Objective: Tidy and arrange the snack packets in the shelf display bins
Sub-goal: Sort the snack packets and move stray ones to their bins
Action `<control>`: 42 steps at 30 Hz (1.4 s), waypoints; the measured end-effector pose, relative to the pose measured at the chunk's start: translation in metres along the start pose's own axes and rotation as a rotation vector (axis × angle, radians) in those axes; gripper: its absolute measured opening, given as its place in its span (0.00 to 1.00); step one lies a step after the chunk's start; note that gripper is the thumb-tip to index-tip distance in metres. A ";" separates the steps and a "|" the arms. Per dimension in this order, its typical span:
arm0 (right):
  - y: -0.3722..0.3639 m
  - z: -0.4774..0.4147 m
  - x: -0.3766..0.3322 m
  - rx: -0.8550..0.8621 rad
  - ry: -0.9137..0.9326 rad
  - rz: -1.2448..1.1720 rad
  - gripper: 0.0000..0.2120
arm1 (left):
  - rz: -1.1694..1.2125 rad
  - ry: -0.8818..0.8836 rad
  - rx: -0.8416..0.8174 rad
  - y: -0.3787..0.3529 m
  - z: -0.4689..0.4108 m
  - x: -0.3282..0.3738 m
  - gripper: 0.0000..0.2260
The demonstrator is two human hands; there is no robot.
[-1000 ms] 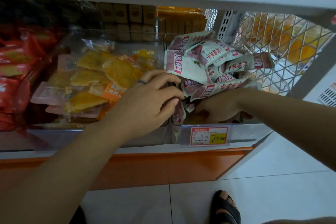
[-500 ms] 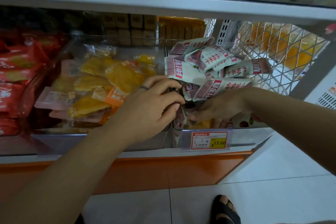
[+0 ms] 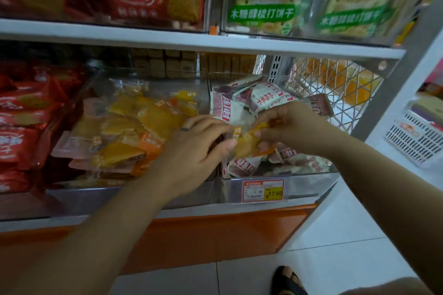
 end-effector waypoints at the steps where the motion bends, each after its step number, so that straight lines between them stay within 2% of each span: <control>1: -0.001 0.004 0.000 0.060 0.010 -0.069 0.05 | 0.011 0.009 0.011 0.002 0.000 0.002 0.30; 3: -0.002 0.011 -0.001 0.163 0.034 -0.213 0.05 | -0.004 0.018 0.060 0.004 0.003 0.009 0.29; 8: 0.004 0.024 -0.015 0.307 0.140 -0.379 0.08 | 0.206 -0.020 0.259 0.021 0.009 0.030 0.15; 13: 0.035 0.046 0.006 0.505 0.071 -0.268 0.09 | 0.079 -0.129 0.560 0.069 0.016 0.023 0.13; 17: 0.047 0.064 0.037 0.585 -0.064 -0.230 0.14 | -0.127 -0.111 0.600 0.089 0.029 -0.013 0.13; 20: 0.049 0.070 0.048 0.592 -0.117 -0.201 0.16 | -0.342 0.022 0.480 0.085 0.027 -0.043 0.15; 22: 0.048 0.070 0.049 0.585 -0.131 -0.180 0.15 | -0.473 0.139 0.281 0.074 0.022 -0.055 0.18; 24: 0.046 0.069 0.048 0.569 -0.143 -0.154 0.15 | -0.546 0.243 0.103 0.063 0.020 -0.060 0.28; 26: 0.042 0.066 0.048 0.541 -0.165 -0.117 0.14 | -0.560 0.315 0.031 0.059 0.018 -0.064 0.35; 28: 0.039 0.063 0.049 0.503 -0.191 -0.053 0.10 | -0.583 0.333 0.005 0.056 0.015 -0.063 0.37; 30: 0.037 0.060 0.049 0.434 -0.225 0.034 0.10 | -0.614 0.322 0.009 0.055 0.012 -0.059 0.33; 34: 0.020 0.060 0.065 0.189 -0.330 0.090 0.31 | -0.512 0.131 0.164 0.054 0.010 -0.019 0.20; 37: 0.008 0.058 0.073 0.107 -0.331 0.000 0.43 | -0.417 -0.023 0.167 0.040 0.010 0.014 0.20; 39: 0.006 0.056 0.070 0.065 -0.296 -0.076 0.40 | -0.373 -0.093 0.058 0.022 0.009 0.034 0.22; 42: -0.002 0.054 0.064 -0.116 -0.194 -0.108 0.28 | -0.403 -0.060 -0.191 -0.010 0.001 0.047 0.25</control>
Point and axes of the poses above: each hand's wrist, its own z-axis away from the middle knuckle, its own y-axis out of the back of the hand, x = y × z, the point moved 6 cm from there along -z, towards the middle knuckle, and after that the axes turned 12 degrees about y, right-handed, at the moved point
